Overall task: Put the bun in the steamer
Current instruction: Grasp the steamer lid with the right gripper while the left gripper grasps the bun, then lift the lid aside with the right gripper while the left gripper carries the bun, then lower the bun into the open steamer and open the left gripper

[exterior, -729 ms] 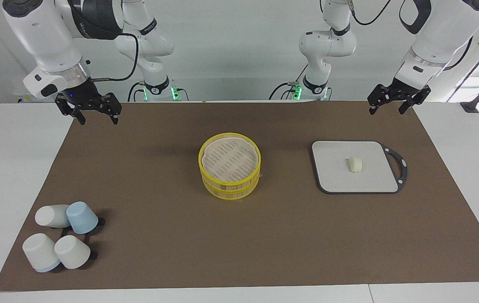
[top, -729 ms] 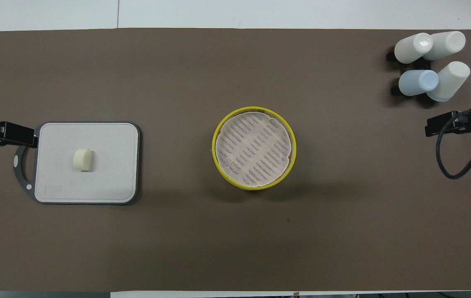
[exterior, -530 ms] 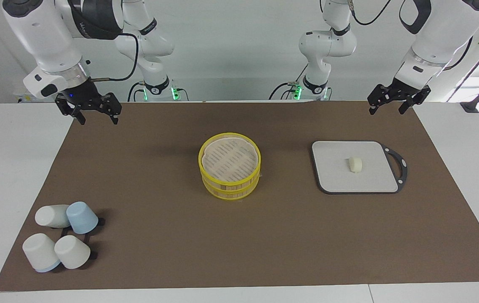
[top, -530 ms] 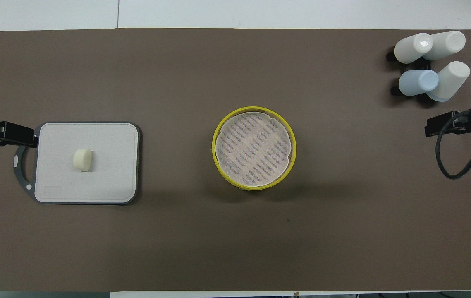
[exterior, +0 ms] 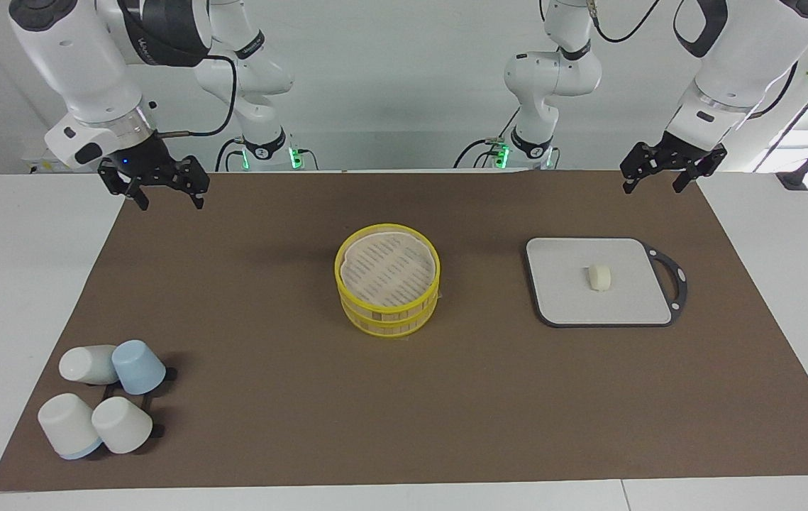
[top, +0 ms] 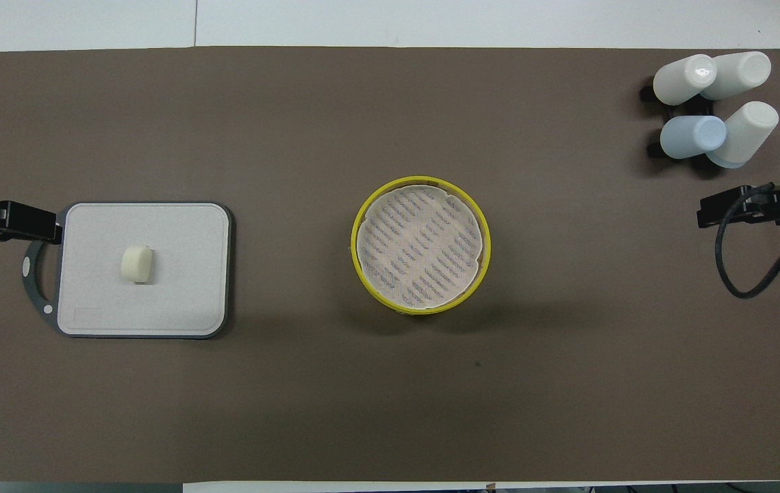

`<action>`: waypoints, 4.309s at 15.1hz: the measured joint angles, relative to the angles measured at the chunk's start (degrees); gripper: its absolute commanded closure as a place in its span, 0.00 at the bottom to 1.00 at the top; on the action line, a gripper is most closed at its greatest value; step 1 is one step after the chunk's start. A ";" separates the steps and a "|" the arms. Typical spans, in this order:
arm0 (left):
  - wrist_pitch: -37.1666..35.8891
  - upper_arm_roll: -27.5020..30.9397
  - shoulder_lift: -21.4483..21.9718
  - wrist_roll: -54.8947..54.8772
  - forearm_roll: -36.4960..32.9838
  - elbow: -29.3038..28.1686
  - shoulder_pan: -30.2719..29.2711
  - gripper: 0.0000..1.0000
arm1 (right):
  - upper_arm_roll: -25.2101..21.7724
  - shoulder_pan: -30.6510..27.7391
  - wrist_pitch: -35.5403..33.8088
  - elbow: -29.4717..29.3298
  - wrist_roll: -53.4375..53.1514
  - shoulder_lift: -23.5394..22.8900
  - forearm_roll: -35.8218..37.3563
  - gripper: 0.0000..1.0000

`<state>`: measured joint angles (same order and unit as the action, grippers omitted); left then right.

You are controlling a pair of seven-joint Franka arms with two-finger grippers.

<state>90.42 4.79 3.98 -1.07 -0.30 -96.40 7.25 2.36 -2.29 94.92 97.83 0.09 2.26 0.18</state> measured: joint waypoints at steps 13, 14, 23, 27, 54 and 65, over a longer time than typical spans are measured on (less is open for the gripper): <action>40.55 0.29 -1.13 -10.81 -0.34 -36.76 -4.13 0.00 | 2.10 31.78 14.97 -8.53 -35.63 -20.16 -0.32 0.15; 42.09 0.18 -2.40 -10.81 -0.34 -37.20 -3.99 0.00 | 2.02 33.31 15.41 -9.95 -37.25 -22.08 0.45 0.15; 50.90 0.06 -6.28 -10.32 -0.34 -39.35 -3.90 0.53 | 1.92 37.57 24.99 -12.88 -45.19 -30.89 2.69 0.32; 50.22 0.06 -6.29 -9.87 -0.34 -39.25 -3.90 0.66 | 1.90 37.97 27.14 -10.86 -46.59 -31.35 2.70 1.00; 38.97 -3.91 -28.33 52.82 3.69 -2.76 36.77 0.64 | 1.10 1.03 4.68 -16.92 -0.52 -21.80 2.89 1.00; 34.95 -2.79 -26.28 54.13 3.55 -1.49 35.65 0.00 | 1.20 1.21 5.40 -14.76 -0.52 -20.60 1.62 1.00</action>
<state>125.37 2.00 -22.30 53.06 3.24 -97.89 42.90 3.56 -1.09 100.32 83.08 -0.43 -18.35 1.80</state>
